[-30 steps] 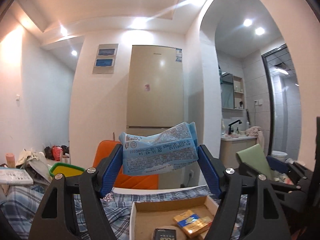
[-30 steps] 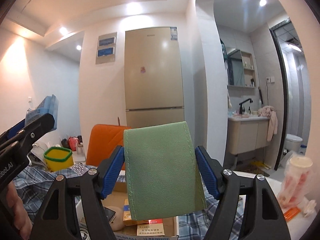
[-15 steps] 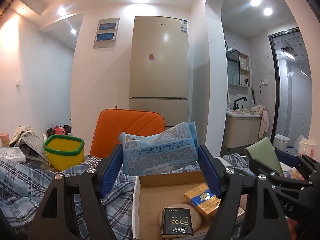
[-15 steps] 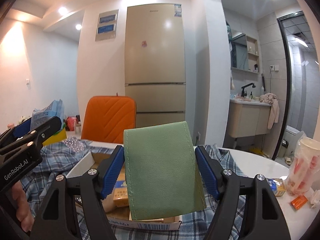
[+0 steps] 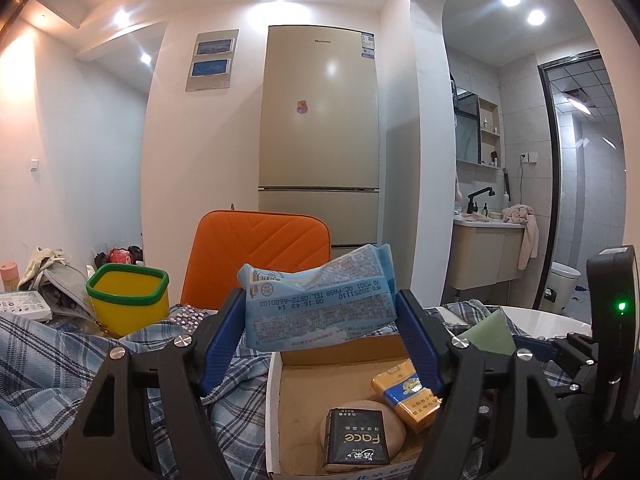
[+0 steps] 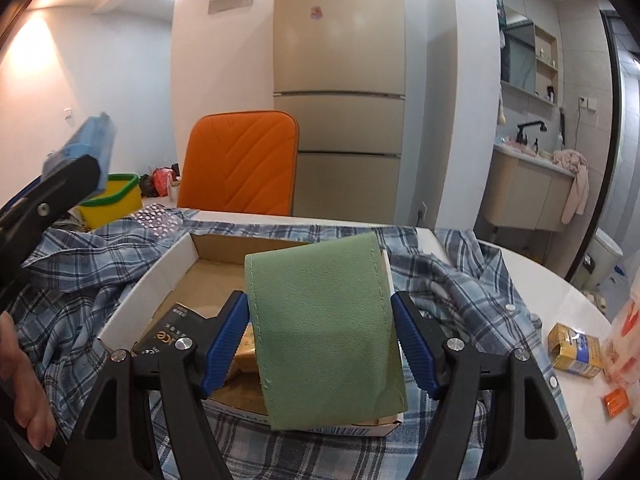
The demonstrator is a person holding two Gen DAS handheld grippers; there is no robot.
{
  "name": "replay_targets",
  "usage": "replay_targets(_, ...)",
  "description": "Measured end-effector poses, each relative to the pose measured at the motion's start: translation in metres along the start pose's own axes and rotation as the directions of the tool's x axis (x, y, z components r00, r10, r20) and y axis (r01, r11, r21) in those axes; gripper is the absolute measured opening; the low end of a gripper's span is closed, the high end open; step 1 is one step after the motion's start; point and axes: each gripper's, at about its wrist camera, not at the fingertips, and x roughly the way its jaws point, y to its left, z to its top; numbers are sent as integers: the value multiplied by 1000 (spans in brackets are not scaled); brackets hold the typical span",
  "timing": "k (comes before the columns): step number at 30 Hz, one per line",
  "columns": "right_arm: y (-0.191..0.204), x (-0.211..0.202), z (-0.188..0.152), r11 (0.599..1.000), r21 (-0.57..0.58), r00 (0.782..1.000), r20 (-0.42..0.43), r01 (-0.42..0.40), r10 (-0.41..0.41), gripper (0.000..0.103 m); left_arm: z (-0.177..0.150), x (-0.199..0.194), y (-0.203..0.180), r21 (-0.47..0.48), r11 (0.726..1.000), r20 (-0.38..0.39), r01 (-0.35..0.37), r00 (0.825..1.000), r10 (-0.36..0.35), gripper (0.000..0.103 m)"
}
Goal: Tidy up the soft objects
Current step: 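Carry the green card over the box and release it with the right tool, then lower the wipes pack into the box and open the left tool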
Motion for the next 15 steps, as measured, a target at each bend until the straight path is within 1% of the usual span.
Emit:
replay_targets(1, -1, -2, 0, 1000, 3, 1000, 10, -1, 1, 86, 0, 0, 0, -2, 1000, -1, 1, 1000, -1, 73)
replay_targets(3, -3, -7, -1, 1000, 3, 999, 32, 1, -1, 91, 0, -1, 1, -5, 1000, -3, 3, 1000, -3, 73)
replay_targets(6, -3, -14, -1, 1000, 4, 999, 49, 21, -21, 91, 0, 1, 1, -5, 1000, -9, 3, 1000, -3, 73)
replay_targets(8, -7, -21, 0, 998, 24, 996, 74, 50, -51, 91, 0, 3, 1, -4, 1000, -26, 6, 1000, -6, 73)
replay_targets(10, -15, -33, -1, 994, 67, 988, 123, 84, -92, 91, -2, 13, 0, 2, 1000, -77, 18, 997, -18, 73)
replay_targets(12, -22, -46, -1, 987, 111, 977, 169, 114, -132, 91, -6, 27, -4, 14, 999, -165, 36, 986, -33, 73)
replay_targets(15, -32, -58, -3, 974, 167, 962, 202, 150, -183, 91, -12, 38, -7, 21, 999, -227, 50, 973, -44, 73)
